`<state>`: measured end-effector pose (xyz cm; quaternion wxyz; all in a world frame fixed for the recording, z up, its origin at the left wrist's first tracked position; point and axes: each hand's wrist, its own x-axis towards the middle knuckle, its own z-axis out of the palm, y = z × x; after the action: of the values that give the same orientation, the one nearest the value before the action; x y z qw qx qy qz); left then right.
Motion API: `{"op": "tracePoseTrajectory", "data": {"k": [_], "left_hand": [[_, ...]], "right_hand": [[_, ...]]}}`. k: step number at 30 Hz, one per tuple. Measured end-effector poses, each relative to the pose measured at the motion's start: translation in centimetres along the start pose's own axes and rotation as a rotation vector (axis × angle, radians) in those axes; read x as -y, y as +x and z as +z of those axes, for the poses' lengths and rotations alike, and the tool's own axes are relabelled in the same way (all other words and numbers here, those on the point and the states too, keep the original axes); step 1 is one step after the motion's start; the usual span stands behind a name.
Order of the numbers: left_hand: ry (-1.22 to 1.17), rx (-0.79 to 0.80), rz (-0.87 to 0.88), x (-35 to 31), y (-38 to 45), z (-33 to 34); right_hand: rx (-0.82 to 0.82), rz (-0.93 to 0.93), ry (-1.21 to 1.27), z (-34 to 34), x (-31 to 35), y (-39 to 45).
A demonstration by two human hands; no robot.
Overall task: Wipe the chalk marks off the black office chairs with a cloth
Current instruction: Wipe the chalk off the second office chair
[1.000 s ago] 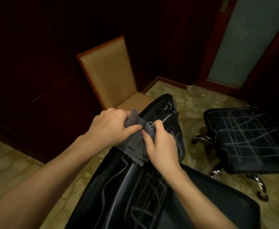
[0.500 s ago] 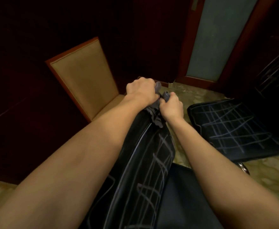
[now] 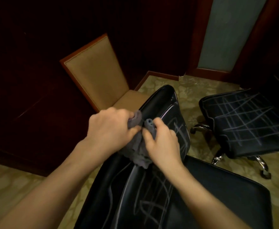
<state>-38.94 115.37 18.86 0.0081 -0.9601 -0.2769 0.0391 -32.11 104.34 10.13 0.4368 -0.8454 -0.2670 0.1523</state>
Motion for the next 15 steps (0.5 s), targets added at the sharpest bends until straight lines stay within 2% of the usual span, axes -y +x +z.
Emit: {"op": "tracePoseTrajectory", "data": {"k": [5,8,11,15], "left_hand": [[-0.117,-0.11,0.077,-3.5,7.2,1.1],[-0.161,-0.159,0.064,-5.7,11.5,1.6],[-0.225,-0.136,0.016,-7.1,14.5,1.6],[-0.153,-0.071,0.022,-8.0,15.1,1.2]], "right_hand": [[-0.185,0.123,0.006,-2.4,-1.6,6.7],[-0.274,0.213,0.05,-3.7,-2.2,10.8],[-0.309,0.28,0.083,-4.9,-2.7,13.7],[-0.325,0.32,0.041,-5.1,-2.6,14.5]]}}
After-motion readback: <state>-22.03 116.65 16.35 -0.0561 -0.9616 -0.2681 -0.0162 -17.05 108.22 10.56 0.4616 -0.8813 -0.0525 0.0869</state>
